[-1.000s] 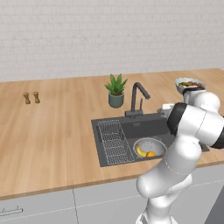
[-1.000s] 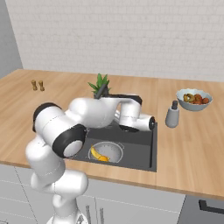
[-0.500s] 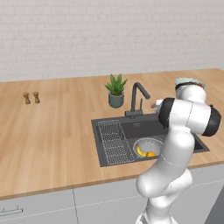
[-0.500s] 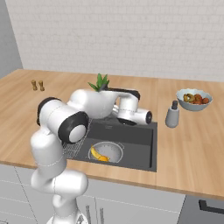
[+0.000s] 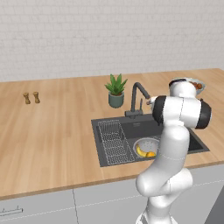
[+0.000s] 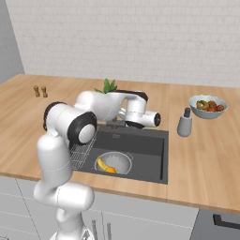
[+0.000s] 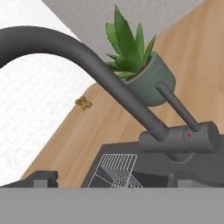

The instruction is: Put the colander in the sink, put the banana, orange in the colander, and turn on the sink faucet and pour water over the colander.

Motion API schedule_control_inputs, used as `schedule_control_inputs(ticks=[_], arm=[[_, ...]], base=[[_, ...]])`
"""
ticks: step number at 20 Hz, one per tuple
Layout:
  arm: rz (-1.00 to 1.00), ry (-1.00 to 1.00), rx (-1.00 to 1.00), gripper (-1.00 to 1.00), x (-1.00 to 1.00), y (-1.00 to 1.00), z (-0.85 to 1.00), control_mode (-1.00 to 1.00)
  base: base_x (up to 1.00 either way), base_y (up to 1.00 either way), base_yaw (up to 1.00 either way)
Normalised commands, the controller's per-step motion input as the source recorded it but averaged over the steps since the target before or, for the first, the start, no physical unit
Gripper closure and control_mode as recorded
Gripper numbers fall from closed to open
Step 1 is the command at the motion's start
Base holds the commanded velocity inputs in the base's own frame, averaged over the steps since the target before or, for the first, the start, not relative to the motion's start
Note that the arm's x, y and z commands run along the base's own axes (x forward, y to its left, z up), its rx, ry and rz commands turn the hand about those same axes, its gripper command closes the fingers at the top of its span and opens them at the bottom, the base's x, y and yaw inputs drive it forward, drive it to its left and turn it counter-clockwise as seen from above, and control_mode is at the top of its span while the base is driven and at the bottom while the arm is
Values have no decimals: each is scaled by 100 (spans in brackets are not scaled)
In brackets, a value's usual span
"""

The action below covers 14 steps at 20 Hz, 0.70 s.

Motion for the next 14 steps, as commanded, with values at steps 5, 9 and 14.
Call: schedule_control_inputs(ticks=[5,9,14], arm=[[-1,0,-4,-100,32,18,-10,-100],[-3,0,-5,-100,29,1,-23,-100],[-5,0,-5,-100,30,0,-27,-100]], base=[[0,0,0],[0,0,0],[0,0,0]])
